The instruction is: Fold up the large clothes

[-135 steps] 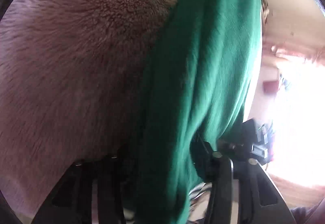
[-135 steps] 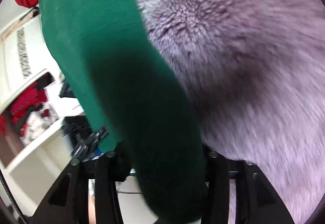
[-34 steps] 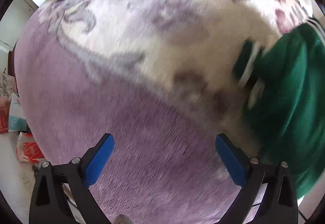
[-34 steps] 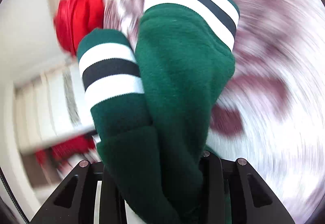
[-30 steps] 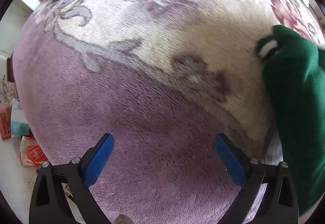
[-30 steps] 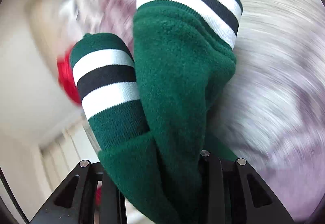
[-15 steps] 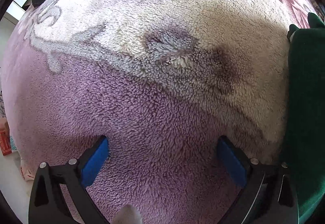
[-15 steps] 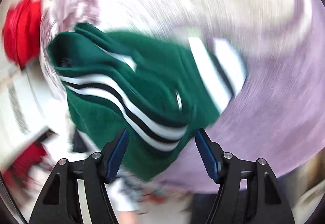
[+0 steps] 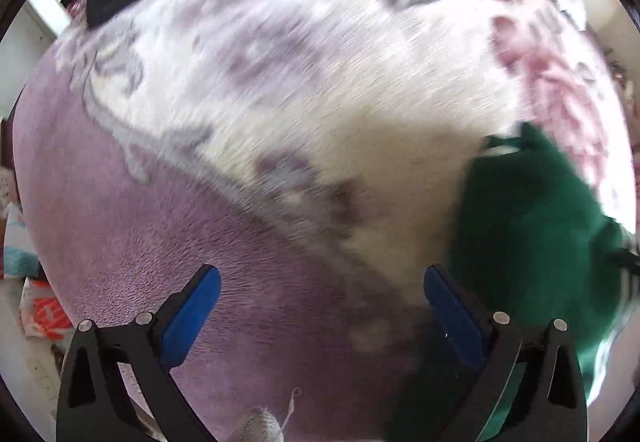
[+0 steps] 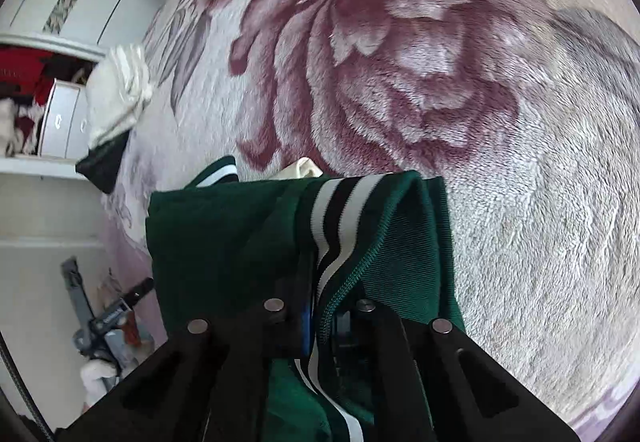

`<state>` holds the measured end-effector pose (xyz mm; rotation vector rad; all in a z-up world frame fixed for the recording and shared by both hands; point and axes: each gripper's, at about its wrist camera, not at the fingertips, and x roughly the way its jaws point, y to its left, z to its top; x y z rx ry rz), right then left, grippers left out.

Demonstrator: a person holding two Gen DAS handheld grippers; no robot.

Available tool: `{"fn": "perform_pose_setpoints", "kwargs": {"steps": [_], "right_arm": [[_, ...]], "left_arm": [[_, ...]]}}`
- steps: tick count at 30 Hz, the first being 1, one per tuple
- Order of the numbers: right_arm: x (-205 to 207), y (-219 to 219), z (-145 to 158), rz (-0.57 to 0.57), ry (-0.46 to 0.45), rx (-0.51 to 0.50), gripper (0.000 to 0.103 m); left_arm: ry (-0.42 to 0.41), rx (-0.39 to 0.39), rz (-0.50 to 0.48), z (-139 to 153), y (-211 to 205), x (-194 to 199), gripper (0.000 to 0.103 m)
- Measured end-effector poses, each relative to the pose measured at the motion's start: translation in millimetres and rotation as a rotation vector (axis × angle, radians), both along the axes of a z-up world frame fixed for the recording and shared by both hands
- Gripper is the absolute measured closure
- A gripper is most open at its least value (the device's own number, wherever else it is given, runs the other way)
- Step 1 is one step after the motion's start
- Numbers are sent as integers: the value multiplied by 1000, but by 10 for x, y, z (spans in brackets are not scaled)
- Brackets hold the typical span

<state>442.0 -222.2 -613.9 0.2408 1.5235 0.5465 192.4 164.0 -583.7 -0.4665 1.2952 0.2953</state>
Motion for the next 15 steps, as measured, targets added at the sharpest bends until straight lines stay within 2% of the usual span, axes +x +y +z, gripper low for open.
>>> {"fn": "perform_pose_setpoints", "kwargs": {"steps": [2, 4, 5, 7, 9, 10, 12, 14, 15], "right_arm": [[46, 43, 154, -4, -45, -40, 100], [164, -109, 314, -99, -47, -36, 100], [170, -227, 314, -139, -47, -64, 100], [208, -295, 198, -144, 26, -124, 100], [191, -277, 100, -92, 106, -145, 99], [201, -238, 148, -58, 107, -145, 93], [264, -130, 208, 16, 75, -207, 68], [287, -129, 343, 30, 25, -210, 24], [289, -138, 354, 23, 18, -190, 20]], "left_arm": [[-36, -10, -22, 133, -107, 53, 0], [-66, -13, -49, 237, -270, 29, 0], [-69, -10, -56, 190, -293, 99, 0], [-52, 6, -73, 120, -383, 158, 0], [-18, 8, -70, 53, -435, 142, 0], [-11, -1, -65, 31, -423, 152, 0], [-18, -10, -57, 51, -417, 166, 0], [-26, 0, -63, 74, -432, 224, 0], [-33, -4, -69, 71, -422, 314, 0]]}}
